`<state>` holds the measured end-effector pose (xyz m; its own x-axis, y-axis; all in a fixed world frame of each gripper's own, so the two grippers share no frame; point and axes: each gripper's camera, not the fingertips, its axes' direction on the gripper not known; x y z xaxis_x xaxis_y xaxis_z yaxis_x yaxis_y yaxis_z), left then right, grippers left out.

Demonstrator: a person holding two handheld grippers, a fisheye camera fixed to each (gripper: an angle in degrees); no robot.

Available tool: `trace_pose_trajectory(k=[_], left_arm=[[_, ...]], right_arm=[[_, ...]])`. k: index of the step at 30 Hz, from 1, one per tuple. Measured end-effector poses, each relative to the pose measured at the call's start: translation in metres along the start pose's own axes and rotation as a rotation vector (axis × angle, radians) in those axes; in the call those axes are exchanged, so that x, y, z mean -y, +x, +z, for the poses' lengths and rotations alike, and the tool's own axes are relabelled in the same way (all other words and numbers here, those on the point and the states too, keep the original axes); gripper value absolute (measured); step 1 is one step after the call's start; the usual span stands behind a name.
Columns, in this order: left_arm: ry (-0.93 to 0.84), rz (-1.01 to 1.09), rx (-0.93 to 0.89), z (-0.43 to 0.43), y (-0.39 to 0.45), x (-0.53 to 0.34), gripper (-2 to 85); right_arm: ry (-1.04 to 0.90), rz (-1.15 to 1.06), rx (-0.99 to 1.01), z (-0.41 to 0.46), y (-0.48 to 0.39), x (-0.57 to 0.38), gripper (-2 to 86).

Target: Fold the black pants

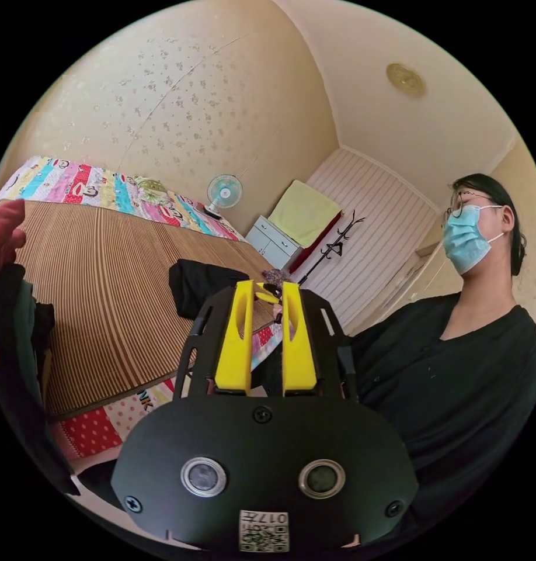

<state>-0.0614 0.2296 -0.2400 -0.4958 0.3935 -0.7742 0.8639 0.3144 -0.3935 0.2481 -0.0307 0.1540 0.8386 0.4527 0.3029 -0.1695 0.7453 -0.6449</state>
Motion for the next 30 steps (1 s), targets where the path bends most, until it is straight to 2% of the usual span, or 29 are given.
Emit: trace_pose_trajectory(k=[5, 7, 9, 10, 12, 16, 18, 20, 26, 30], left_arm=[[-0.076, -0.027, -0.021, 0.023, -0.003, -0.008, 8.7], [-0.099, -0.041, -0.027, 0.031, -0.006, -0.014, 8.8], [-0.120, -0.068, -0.047, 0.041, -0.011, -0.022, 8.7], [-0.125, -0.071, -0.052, 0.044, -0.012, -0.023, 8.7], [-0.146, -0.085, -0.027, 0.056, -0.013, -0.031, 8.8], [-0.221, -0.157, 0.026, 0.106, -0.027, -0.045, 8.8], [-0.268, -0.199, -0.068, 0.151, -0.030, -0.057, 10.2], [-0.274, -0.165, -0.084, 0.174, -0.016, -0.064, 10.2], [-0.355, 0.005, 0.103, 0.227, 0.052, -0.074, 15.9], [-0.193, 0.122, 0.355, 0.208, 0.100, -0.083, 17.3]], right_arm=[[-0.065, 0.057, 0.011, 0.037, 0.020, 0.014, 4.5], [-0.099, 0.095, 0.089, 0.046, 0.036, 0.016, 3.9], [-0.014, 0.049, 0.312, 0.031, 0.029, 0.008, 3.4], [0.006, 0.029, 0.354, 0.027, 0.024, 0.005, 3.3], [0.042, -0.051, 0.475, 0.020, -0.008, -0.002, 2.9], [0.110, -0.175, 0.555, 0.013, -0.067, -0.021, 2.3], [0.140, -0.268, 0.623, 0.006, -0.107, -0.035, 1.9], [0.171, -0.357, 0.644, -0.003, -0.139, -0.049, 1.6], [0.211, -0.512, 0.592, -0.025, -0.242, -0.110, 0.8], [0.231, -0.723, 0.582, -0.042, -0.312, -0.170, 0.5]])
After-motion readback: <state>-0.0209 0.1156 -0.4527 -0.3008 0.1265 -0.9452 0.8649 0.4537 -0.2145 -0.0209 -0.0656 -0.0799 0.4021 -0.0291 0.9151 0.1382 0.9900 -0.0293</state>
